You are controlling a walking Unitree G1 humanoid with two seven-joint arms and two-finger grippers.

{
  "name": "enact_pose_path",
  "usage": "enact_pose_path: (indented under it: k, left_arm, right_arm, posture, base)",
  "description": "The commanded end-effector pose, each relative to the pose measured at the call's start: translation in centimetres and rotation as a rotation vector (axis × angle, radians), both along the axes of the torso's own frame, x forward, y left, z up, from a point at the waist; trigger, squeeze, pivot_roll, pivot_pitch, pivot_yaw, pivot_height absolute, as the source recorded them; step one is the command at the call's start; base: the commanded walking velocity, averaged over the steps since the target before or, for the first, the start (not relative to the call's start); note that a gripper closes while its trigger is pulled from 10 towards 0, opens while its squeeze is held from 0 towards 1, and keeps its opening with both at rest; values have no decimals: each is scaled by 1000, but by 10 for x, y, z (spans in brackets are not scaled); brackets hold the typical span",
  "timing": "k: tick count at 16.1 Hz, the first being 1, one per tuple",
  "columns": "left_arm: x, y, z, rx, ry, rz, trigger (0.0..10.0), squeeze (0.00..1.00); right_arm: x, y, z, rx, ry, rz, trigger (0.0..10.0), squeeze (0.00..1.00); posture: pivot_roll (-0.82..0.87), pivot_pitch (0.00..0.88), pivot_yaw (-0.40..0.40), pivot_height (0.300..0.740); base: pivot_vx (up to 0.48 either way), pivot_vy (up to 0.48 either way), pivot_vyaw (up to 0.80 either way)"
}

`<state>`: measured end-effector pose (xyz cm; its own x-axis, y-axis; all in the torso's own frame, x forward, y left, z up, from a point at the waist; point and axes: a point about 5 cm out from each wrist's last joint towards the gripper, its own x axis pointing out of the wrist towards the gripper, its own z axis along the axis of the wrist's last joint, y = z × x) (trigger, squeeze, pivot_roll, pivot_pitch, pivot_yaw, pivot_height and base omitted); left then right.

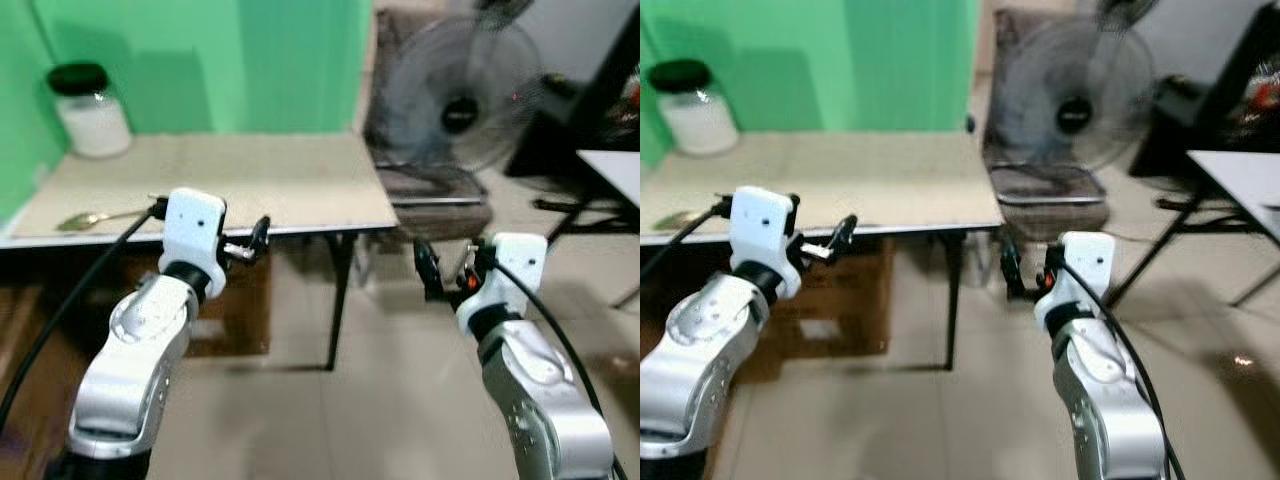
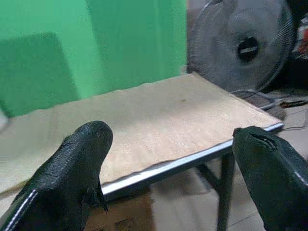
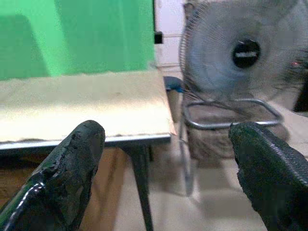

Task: Setting the table

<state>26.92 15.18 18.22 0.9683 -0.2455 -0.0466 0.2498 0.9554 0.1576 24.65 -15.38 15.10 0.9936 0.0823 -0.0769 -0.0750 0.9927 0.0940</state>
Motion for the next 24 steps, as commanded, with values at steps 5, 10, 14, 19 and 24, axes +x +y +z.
enact_pose_path:
  k: [5,10,14,19,24]
  left_arm:
    - [2,-4,2,-6,-9,-36,10000,0]
    - [2,-6,2,-20,-13,-50,10000,0]
    - [2,-6,3,-26,-15,-54,10000,0]
    - [3,-7,2,-31,-13,-51,10000,0]
    - [3,-6,1,-30,-12,-49,10000,0]
  right_arm:
    - [2,-3,-1,0,5,-16,10000,1000]
    - [3,-8,-1,2,-6,-62,10000,890]
    - [3,-8,-1,9,-4,-64,10000,0]
    - [6,-11,-1,11,-1,-82,10000,0]
    - [7,-11,-2,6,3,-85,10000,0]
  posture:
    - [35,0,-21,740]
    - [34,0,-21,740]
    - [32,0,-25,740]
    - [34,0,-31,740]
    - [34,0,-32,740]
  base:
    - [0,0,800]
    - [228,0,160]
    - [344,0,0]
    - [343,0,0]
    - [344,0,0]
